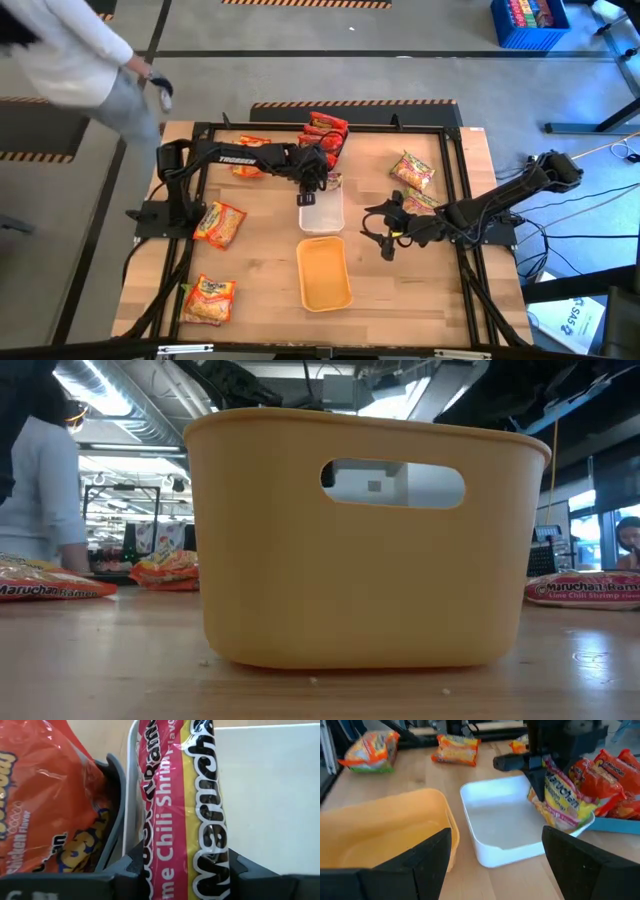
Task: Sort Maruchan noodles
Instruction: Put the green noodle pack into the white bin
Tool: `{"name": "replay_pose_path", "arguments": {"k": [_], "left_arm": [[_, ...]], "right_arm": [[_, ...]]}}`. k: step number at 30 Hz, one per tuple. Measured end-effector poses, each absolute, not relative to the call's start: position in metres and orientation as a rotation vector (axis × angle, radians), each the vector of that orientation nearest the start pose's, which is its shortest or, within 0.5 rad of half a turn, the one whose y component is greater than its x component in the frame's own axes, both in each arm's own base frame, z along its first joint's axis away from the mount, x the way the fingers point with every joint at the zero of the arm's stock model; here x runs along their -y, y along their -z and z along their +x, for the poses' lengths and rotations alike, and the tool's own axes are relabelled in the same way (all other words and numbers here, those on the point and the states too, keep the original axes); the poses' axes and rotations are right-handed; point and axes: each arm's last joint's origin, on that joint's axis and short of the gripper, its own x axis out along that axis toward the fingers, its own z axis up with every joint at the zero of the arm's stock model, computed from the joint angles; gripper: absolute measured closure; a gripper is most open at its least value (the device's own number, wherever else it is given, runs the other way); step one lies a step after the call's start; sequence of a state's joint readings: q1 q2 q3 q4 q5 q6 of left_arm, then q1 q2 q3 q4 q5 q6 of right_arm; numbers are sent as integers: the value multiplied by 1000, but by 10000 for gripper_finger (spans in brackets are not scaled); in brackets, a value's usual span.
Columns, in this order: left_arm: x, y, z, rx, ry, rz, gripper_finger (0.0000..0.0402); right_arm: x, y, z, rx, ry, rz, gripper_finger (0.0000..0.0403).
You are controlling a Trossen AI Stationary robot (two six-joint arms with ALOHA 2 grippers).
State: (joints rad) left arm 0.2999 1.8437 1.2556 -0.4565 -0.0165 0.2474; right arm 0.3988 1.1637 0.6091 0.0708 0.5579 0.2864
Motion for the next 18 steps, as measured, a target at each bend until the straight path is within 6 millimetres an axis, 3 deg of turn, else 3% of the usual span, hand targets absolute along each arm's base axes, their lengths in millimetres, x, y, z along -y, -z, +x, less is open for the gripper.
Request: {"name": "replay_pose_path", "arguments": {"k": [5, 13, 18], "left_arm": [[-115, -184, 362, -1062, -181, 83, 267], [-110, -184, 364, -1074, -201, 136, 216], [-101, -198, 363, -1049, -234, 190, 209]], "right_arm": [[-79, -223, 227, -402, 213, 58, 110], [-80, -220, 230, -406, 213, 55, 110], [-80, -219, 230, -410, 207, 55, 110]]}}
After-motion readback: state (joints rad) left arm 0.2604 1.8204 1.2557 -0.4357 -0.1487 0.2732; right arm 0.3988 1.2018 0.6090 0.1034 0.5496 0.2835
